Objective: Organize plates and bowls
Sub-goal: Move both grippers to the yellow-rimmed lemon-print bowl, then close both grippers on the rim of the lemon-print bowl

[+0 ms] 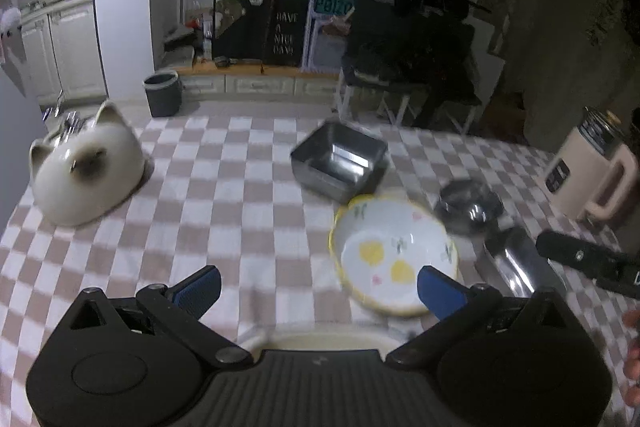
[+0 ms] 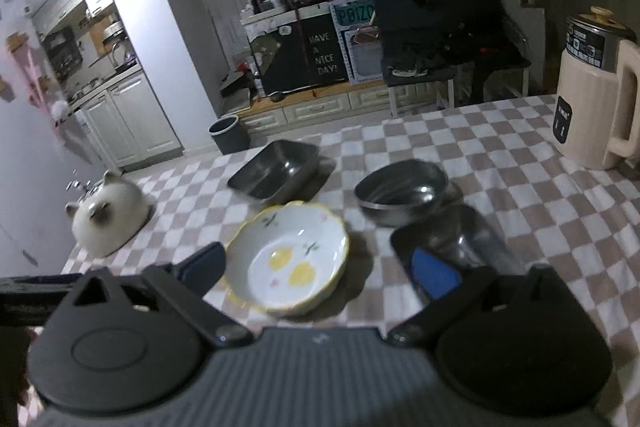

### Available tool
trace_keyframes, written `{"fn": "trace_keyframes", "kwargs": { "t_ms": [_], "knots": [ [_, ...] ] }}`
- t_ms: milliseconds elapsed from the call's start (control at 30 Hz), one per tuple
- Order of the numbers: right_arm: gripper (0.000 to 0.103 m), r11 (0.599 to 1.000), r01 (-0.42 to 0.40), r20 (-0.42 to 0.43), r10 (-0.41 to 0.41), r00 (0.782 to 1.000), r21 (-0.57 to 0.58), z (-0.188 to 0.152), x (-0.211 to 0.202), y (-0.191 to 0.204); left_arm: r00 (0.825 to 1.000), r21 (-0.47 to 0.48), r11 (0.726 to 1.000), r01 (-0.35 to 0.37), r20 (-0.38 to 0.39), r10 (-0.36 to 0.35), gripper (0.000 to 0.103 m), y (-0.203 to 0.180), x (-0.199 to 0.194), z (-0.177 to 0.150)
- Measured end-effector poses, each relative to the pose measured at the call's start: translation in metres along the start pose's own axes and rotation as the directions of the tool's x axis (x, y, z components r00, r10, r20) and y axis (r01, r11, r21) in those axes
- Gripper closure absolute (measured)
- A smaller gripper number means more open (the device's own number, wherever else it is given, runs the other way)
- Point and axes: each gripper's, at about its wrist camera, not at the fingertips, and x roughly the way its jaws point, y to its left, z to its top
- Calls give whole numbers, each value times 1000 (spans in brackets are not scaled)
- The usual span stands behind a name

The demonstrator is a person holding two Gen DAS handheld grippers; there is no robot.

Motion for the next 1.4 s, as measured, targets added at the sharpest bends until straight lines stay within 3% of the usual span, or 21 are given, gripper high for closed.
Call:
{"fn": "trace_keyframes", "kwargs": {
  "t_ms": [200,267,367,600,733,833,1033,1200,1400],
  "knots": [
    [33,998,-12,-59,16,998,64,12,46,-23,998,-82,995,56,-35,-59,29,-10,46,22],
    [50,994,-21,-90,31,995,107,13,61,-30,994,-93,993,72,-79,-80,35,-12,65,23],
    [59,989,-39,-128,58,990,144,11,82,-32,988,-87,994,67,-134,-79,41,-14,89,20],
    [70,996,-28,-228,48,972,90,3,124,-20,980,-62,998,25,-195,-37,65,-5,125,16],
    [88,998,4,-274,14,962,64,0,142,-19,975,-80,997,17,-220,-34,74,4,140,15],
    [90,998,6,-288,13,958,66,0,149,-20,974,-78,997,11,-227,-28,79,8,147,13],
    [93,1000,11,-291,-10,957,-1,-3,157,-12,970,-105,992,75,-223,-97,96,10,158,9],
    [92,999,18,-292,-28,956,-38,-7,161,-8,976,-21,998,66,-206,-69,95,-1,154,5],
    [92,998,16,-303,-34,952,-62,-6,154,-3,976,10,998,57,-213,-54,93,-5,149,3]
  ]
}}
